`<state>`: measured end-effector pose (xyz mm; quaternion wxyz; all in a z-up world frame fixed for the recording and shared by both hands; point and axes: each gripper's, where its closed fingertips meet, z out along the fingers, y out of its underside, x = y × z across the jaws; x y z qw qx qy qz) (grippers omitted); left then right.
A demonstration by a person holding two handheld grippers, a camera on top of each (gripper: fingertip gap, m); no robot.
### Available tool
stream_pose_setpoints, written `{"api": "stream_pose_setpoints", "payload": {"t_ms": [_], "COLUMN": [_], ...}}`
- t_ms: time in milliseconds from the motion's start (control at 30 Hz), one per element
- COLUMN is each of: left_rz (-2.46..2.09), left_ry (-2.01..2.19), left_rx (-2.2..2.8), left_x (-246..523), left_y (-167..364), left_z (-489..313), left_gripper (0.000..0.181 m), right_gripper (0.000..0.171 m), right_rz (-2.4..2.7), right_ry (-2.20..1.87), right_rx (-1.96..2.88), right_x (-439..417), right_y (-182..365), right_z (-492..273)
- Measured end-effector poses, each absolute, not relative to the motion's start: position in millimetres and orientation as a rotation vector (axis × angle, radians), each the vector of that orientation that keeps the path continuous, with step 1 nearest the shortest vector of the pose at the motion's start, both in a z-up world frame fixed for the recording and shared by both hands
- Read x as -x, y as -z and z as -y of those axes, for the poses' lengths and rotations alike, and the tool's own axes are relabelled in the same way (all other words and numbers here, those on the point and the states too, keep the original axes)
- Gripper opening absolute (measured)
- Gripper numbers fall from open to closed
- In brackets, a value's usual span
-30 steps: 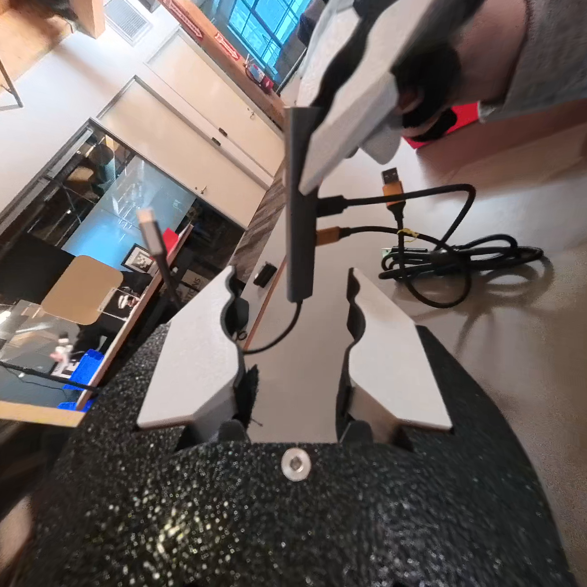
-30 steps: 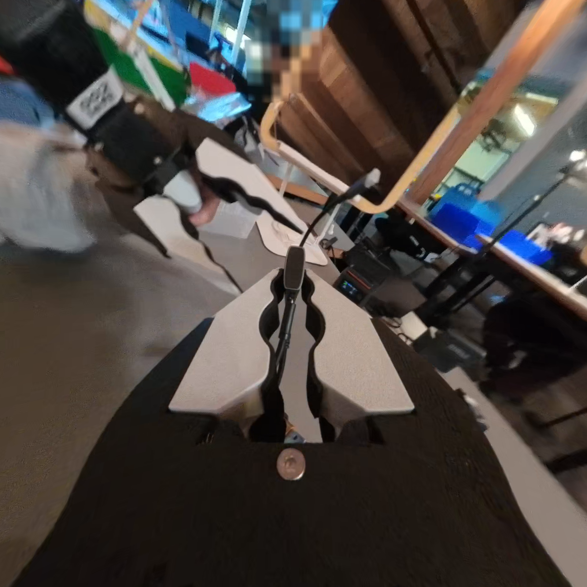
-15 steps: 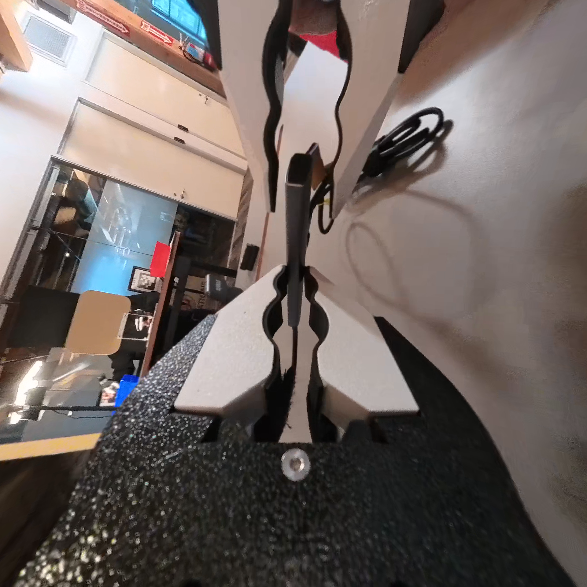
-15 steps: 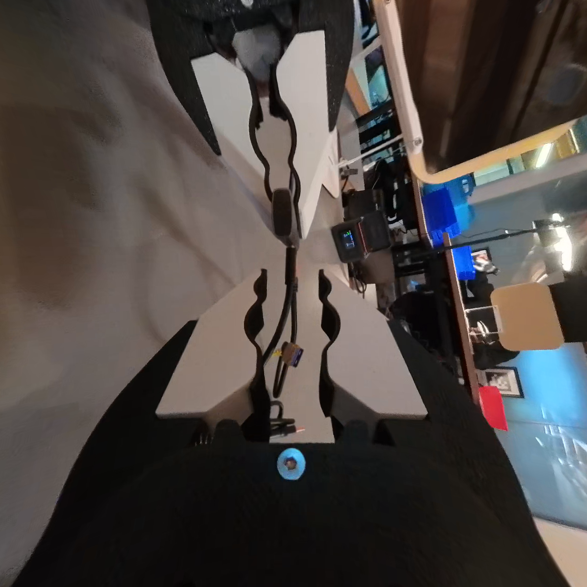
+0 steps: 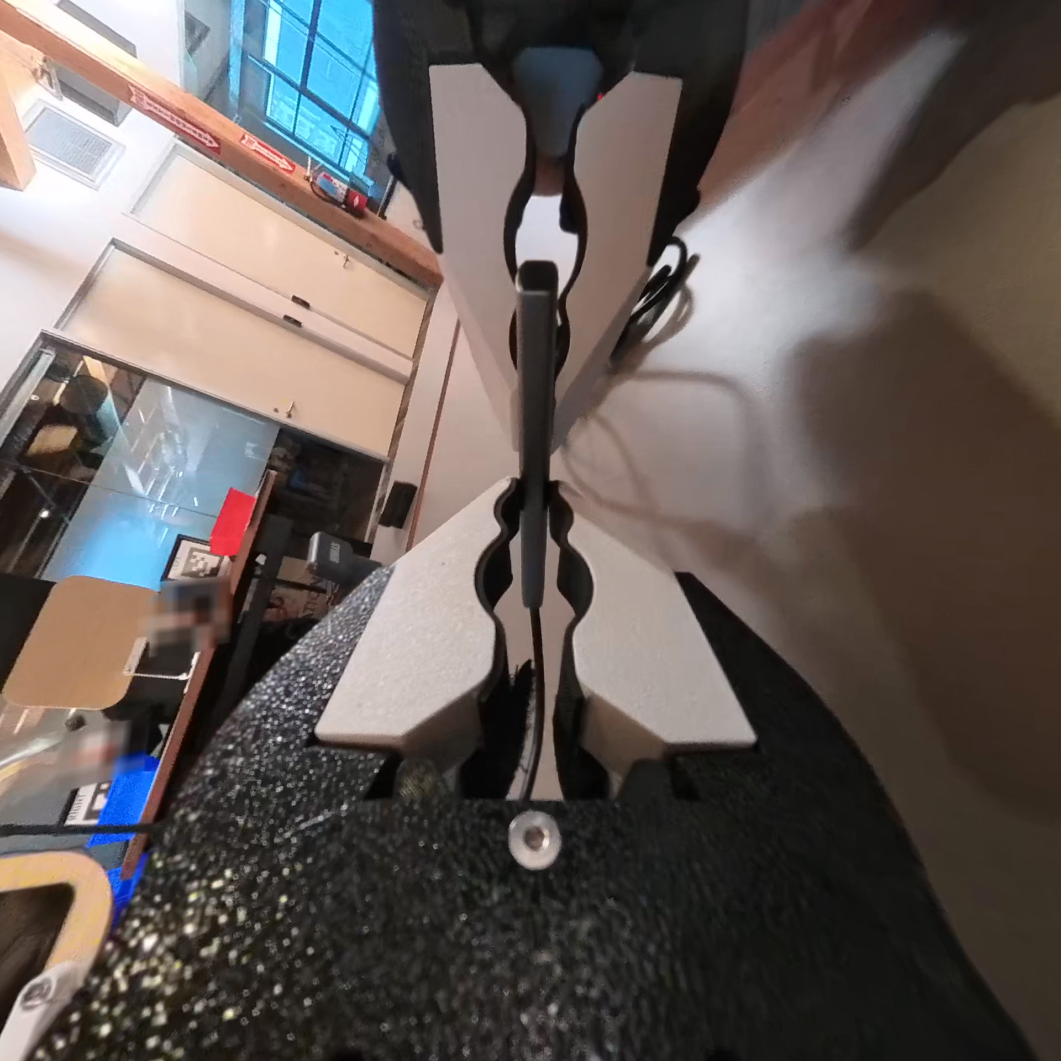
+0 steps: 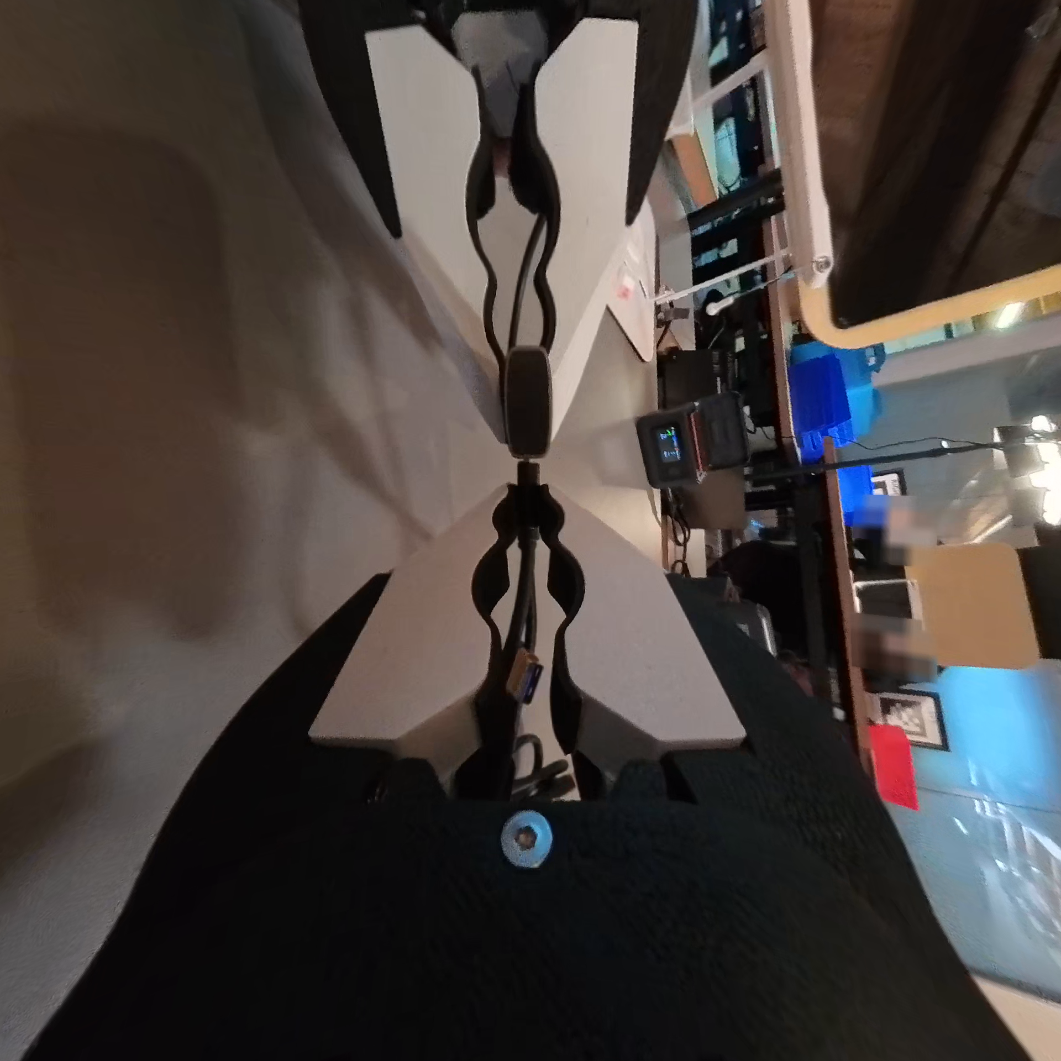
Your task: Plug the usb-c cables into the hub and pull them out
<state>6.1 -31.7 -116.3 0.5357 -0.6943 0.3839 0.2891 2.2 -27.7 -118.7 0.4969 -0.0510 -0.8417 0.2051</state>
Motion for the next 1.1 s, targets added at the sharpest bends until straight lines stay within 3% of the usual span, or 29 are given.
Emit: {"api": "stream_pose_setpoints", "payload": {"t_ms": [267, 333, 433, 567, 867, 1000, 1100], "left_rz": [-0.843, -0.781, -0.609, -0.594, -0.446, -0.441, -0.481], "left_ry": [-0.484, -0.456, -0.331, -0.426, -0.667, -0.648, -0.619], "left_rx": [1.612, 1.638, 1.6, 1.575, 1.462, 1.475, 1.494], "left_x": [-21, -10, 4, -1, 29, 30, 23], "left_y": [102, 98, 82, 87, 65, 68, 75], "left_z": [39, 45, 51, 33, 46, 46, 41], "left_gripper": [0.008, 0.008, 0.007, 0.008, 0.007, 0.008, 0.008], "right_gripper": [0.006, 0.006, 0.005, 0.006, 0.006, 0.005, 0.006], "right_rz": [2.058, 2.027, 1.899, 1.831, 1.281, 1.212, 1.206], "right_ry": [-0.692, -0.555, -0.798, -0.802, -0.852, -0.681, -0.45], "right_rx": [0.212, 0.318, 0.46, 0.433, 0.556, 0.702, 0.814], "right_x": [-17, -16, -26, -21, -130, -179, -206], "right_y": [104, 102, 70, 58, -119, -148, -141], "right_z": [32, -2, -21, -6, -47, -101, -150]}}
